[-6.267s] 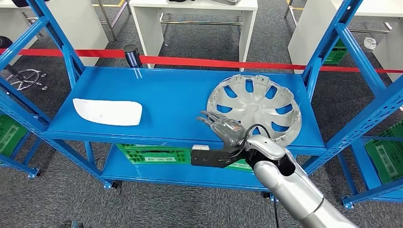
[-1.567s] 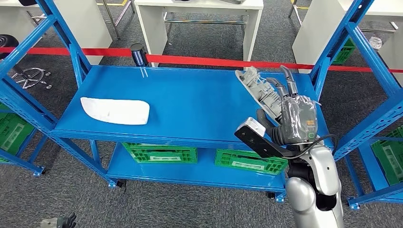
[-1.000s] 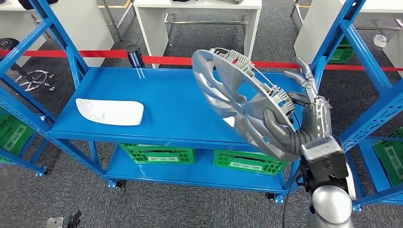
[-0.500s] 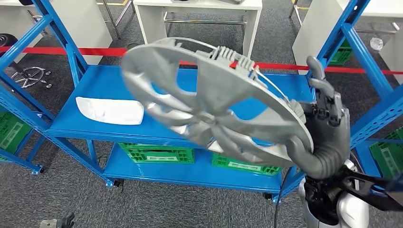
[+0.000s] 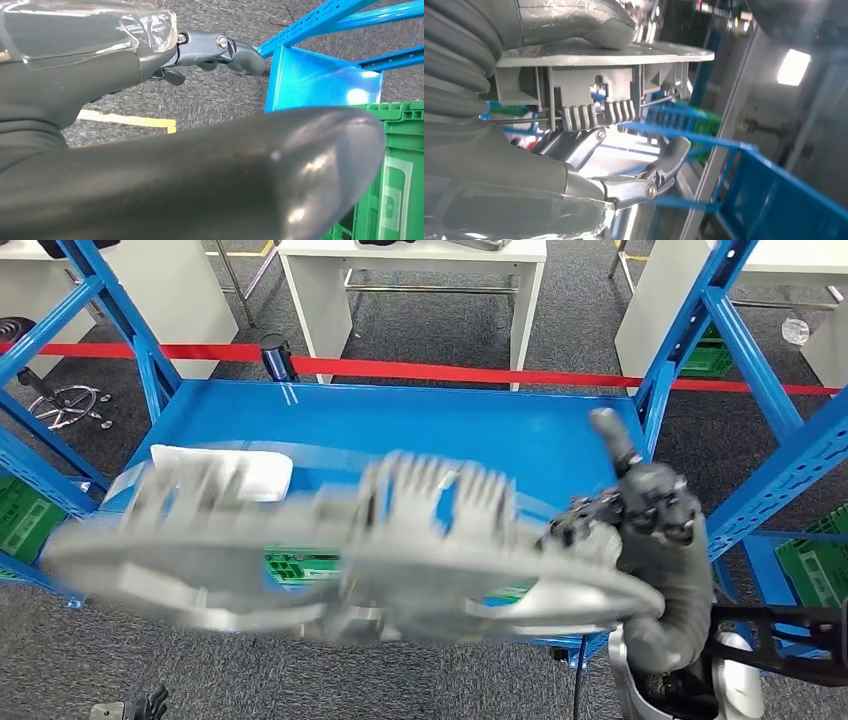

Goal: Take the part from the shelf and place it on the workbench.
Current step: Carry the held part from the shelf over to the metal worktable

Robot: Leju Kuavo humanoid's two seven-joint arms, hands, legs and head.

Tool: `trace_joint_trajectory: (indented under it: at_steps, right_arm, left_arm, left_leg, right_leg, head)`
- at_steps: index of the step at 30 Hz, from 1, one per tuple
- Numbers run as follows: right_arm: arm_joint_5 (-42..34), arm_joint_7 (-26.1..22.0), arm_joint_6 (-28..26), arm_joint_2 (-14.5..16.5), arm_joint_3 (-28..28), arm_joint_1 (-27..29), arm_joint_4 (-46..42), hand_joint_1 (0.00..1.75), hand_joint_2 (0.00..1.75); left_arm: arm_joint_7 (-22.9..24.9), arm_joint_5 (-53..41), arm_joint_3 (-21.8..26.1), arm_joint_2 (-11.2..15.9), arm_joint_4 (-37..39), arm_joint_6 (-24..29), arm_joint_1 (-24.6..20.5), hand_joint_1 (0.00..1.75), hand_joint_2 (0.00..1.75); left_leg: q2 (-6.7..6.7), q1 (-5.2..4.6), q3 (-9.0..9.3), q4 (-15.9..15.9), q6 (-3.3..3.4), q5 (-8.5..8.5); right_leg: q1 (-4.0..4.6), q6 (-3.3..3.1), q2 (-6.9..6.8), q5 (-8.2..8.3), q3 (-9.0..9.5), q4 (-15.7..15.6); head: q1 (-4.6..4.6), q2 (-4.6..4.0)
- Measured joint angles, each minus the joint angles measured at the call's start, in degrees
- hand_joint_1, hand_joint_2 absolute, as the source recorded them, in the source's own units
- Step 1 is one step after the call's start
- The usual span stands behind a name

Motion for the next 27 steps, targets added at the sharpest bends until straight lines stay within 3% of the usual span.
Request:
trace_joint_trajectory:
  at_steps: [3,4,5,6,8,10,14,16,18,19,20,21,23,25,27]
  right_arm:
    - [0.61,-0.14,0.26,-0.46,1.96,0.00,-0.21,1.75,1.75]
    - [0.85,-0.29,0.26,-0.66,2.45,0.01,-0.25,1.75,1.75]
    - [1.07,-0.50,0.26,-0.89,2.85,0.01,-0.25,1.75,1.75]
    - [1.31,-0.78,0.24,-1.17,3.20,0.01,-0.25,1.75,1.75]
    - [1.61,-1.53,0.15,-1.75,3.74,-0.01,-0.26,1.75,1.75]
    - [1.71,-2.29,0.08,-2.36,4.13,-0.09,-0.29,1.75,1.75]
    - [1.70,-3.14,0.07,-3.61,4.84,-0.12,-0.32,1.75,1.75]
    - [1.68,-3.41,0.03,-4.31,5.02,-0.17,-0.33,1.75,1.75]
    - [1.65,-3.86,-0.14,-5.10,5.24,-0.21,-0.32,1.75,1.75]
    - [1.62,-4.14,-0.34,-5.51,5.36,-0.21,-0.30,1.75,1.75]
    - [1.58,-4.37,-0.59,-5.89,5.50,-0.23,-0.28,1.75,1.75]
    - [1.53,-4.56,-0.86,-6.22,5.62,-0.28,-0.28,1.75,1.75]
    - [1.48,-4.78,-1.28,-6.74,5.84,-0.47,-0.28,1.75,1.75]
    - [1.51,-4.95,-1.51,-7.10,6.05,-0.67,-0.32,1.75,1.75]
    - [1.57,-5.05,-1.73,-7.40,6.22,-0.72,-0.37,1.75,1.75]
  left_arm:
    - [0.07,0.04,0.61,-0.01,0.12,0.02,-0.07,0.00,0.00]
    - [0.12,0.13,0.75,0.00,0.15,0.03,-0.07,0.00,0.00]
    - [0.18,0.25,0.88,0.01,0.16,0.04,-0.06,0.00,0.00]
    - [0.22,0.36,0.99,0.02,0.17,0.04,-0.06,0.00,0.00]
    - [0.25,0.59,1.15,0.10,0.17,0.04,-0.10,0.00,0.00]
    - [0.22,0.78,1.22,0.19,0.17,0.02,-0.22,0.00,0.00]
    - [0.11,0.79,1.50,0.26,0.17,0.02,-0.42,0.00,0.00]
    - [0.01,0.75,1.65,0.18,0.17,0.03,-0.63,0.00,0.00]
    - [-0.18,0.57,1.74,0.09,0.18,0.17,-0.78,0.00,0.00]
    - [-0.25,0.54,1.76,0.05,0.20,0.31,-0.79,0.00,0.00]
    - [-0.29,0.63,1.77,0.01,0.22,0.49,-0.78,0.00,0.00]
    - [-0.27,0.82,1.76,-0.03,0.25,0.67,-0.77,0.00,0.00]
    - [-0.12,1.26,1.72,-0.10,0.31,0.98,-0.74,0.00,0.00]
    - [0.04,1.46,1.69,-0.14,0.33,1.16,-0.67,0.00,0.00]
    - [0.12,1.56,1.67,-0.14,0.33,1.16,-0.58,0.00,0.00]
  left_leg:
    - [0.00,0.15,-4.08,10.44,-0.66,-6.13]
    - [0.00,0.16,-5.10,13.26,-0.70,-7.24]
    - [0.00,0.16,-5.10,14.01,-0.65,-7.22]
    - [0.00,0.14,-3.96,12.43,-0.48,-6.20]
    - [-0.13,0.04,0.87,4.32,0.15,-3.11]
    - [-0.25,-0.32,4.11,-1.61,0.78,-1.40]
    - [-0.10,-0.69,3.84,-3.20,2.14,0.28]
    - [0.12,-0.51,3.00,-4.05,2.96,1.85]
    - [0.20,-0.65,1.63,-4.09,3.39,3.00]
    - [0.22,-0.71,0.86,-4.03,3.43,3.53]
    - [0.22,-0.74,0.10,-3.96,3.42,4.03]
    - [0.23,-0.75,-0.62,-3.85,3.33,4.50]
    - [0.21,-0.74,-1.84,-3.42,3.00,5.29]
    - [0.18,-0.90,-2.77,-2.77,2.48,5.88]
    - [0.15,-0.99,-3.22,-2.34,1.85,6.47]
  right_leg:
    - [0.10,-0.56,-0.05,0.37,-0.49,0.00]
    - [0.20,-0.69,-0.07,0.49,-0.70,0.01]
    - [0.30,-0.77,-0.06,0.64,-0.88,0.02]
    - [0.39,-0.82,-0.04,0.81,-1.03,0.02]
    - [0.53,-0.67,0.05,1.21,-1.22,0.00]
    - [0.69,-0.12,0.07,1.66,-1.39,-0.04]
    - [0.54,1.12,-0.08,2.19,-1.94,-0.07]
    - [0.57,0.80,-0.12,-0.80,-3.57,3.27]
    - [0.57,0.44,-0.12,-5.44,-6.07,10.59]
    - [0.57,0.61,-0.12,-6.91,-6.84,13.92]
    - [0.55,1.01,-0.13,-7.39,-6.64,15.56]
    - [0.52,1.54,-0.14,-6.92,-5.31,14.90]
    - [0.46,2.31,-0.25,-5.01,0.27,7.73]
    - [0.68,1.92,-0.35,-4.40,5.26,0.35]
    - [1.01,1.02,-0.26,-4.50,6.23,-1.70]
  head:
    - [-0.09,0.00]
    - [-0.09,0.00]
    - [-0.09,0.00]
    - [-0.09,0.00]
    - [-0.09,0.00]
    - [-0.08,0.00]
    - [-0.02,0.00]
    - [0.07,0.00]
    - [0.12,0.00]
    - [0.11,0.00]
    - [0.10,0.00]
    - [0.11,0.00]
    - [0.12,0.00]
    - [0.05,0.00]
    - [0.02,0.00]
